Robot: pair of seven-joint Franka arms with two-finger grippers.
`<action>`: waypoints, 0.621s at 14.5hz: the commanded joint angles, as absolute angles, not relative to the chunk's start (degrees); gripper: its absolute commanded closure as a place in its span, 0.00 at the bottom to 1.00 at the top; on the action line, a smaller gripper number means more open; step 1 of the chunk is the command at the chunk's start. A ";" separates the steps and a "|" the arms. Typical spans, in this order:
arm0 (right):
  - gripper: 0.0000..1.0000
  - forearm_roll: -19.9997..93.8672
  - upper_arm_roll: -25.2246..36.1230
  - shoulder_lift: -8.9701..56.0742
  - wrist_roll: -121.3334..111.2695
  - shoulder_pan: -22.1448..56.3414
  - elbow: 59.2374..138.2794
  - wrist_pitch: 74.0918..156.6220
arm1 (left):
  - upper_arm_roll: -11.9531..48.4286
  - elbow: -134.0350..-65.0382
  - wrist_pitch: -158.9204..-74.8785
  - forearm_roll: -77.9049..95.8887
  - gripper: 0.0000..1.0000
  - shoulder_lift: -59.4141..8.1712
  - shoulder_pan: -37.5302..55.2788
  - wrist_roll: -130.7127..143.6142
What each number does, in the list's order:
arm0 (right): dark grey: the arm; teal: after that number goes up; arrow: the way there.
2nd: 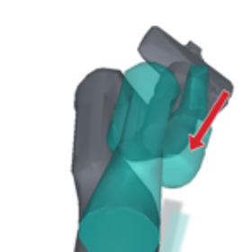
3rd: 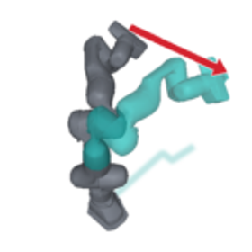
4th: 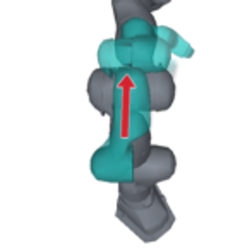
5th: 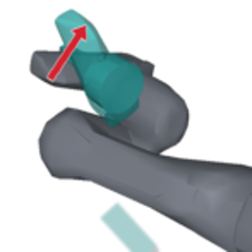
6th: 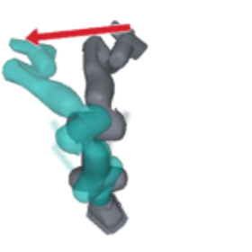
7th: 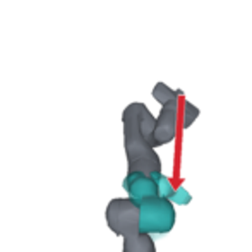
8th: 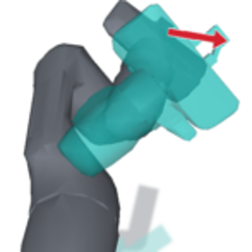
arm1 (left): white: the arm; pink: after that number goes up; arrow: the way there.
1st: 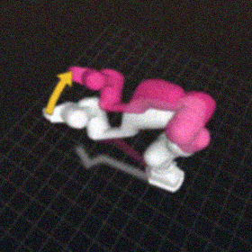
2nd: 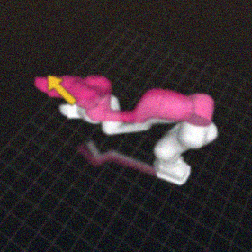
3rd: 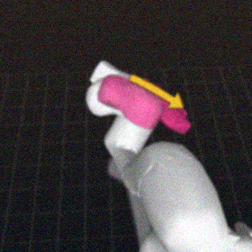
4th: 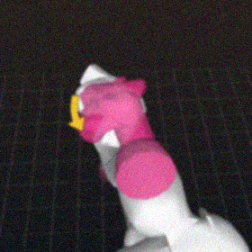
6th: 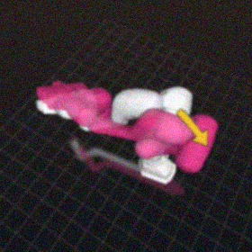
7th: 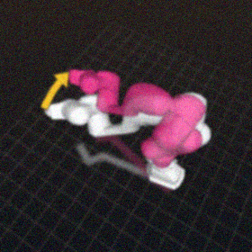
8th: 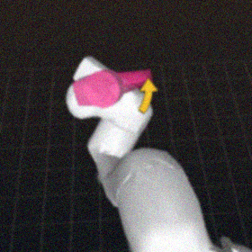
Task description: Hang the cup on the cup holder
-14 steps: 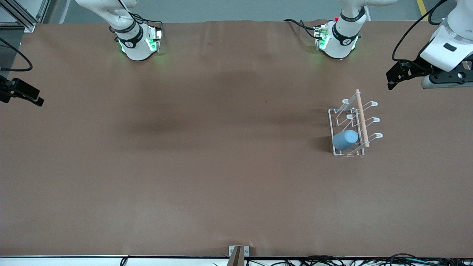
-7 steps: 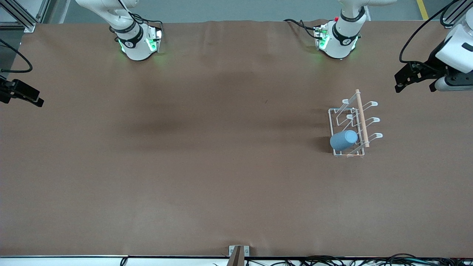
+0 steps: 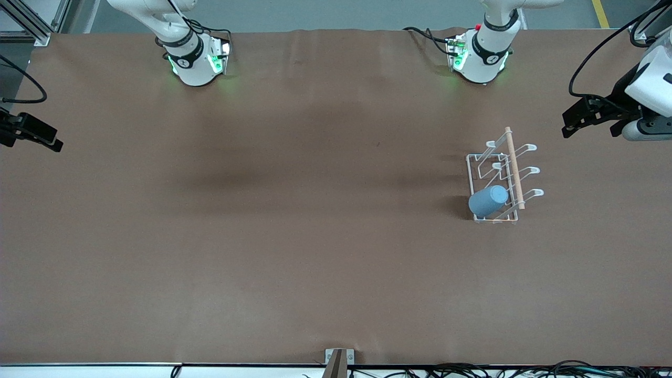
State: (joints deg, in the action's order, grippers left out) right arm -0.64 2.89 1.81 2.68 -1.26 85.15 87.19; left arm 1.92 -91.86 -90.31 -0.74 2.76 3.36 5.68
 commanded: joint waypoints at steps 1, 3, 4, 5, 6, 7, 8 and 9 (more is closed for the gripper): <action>0.00 -0.79 2.46 1.32 3.43 -1.58 85.61 87.10 | 2.46 -91.05 -89.65 0.18 0.02 2.64 2.55 5.80; 0.00 -0.79 2.37 1.32 3.43 -1.58 85.61 87.10 | 2.46 -91.14 -89.65 1.57 0.02 2.64 2.20 5.71; 0.00 -0.79 2.46 1.32 3.51 -1.50 85.61 87.10 | 2.46 -91.14 -89.65 2.63 0.02 2.72 1.50 5.63; 0.00 -0.79 2.37 1.32 3.52 -1.49 85.61 87.01 | 2.46 -91.32 -89.65 3.16 0.02 2.90 1.49 5.63; 0.00 -0.79 2.37 1.32 3.52 -1.49 85.61 87.01 | 2.37 -91.75 -89.74 3.08 0.02 3.07 1.76 5.54; 0.00 -0.79 2.37 1.32 3.52 -1.41 85.61 87.01 | 2.29 -92.02 -89.82 2.99 0.02 3.16 1.93 5.36; 0.00 -0.79 2.37 1.32 3.52 -1.41 85.61 87.01 | 2.29 -92.02 -89.82 2.81 0.02 3.16 2.11 5.36; 0.00 -0.79 2.37 1.32 3.52 -1.41 85.61 87.01 | 2.20 -92.02 -90.35 2.46 0.02 3.16 2.20 5.27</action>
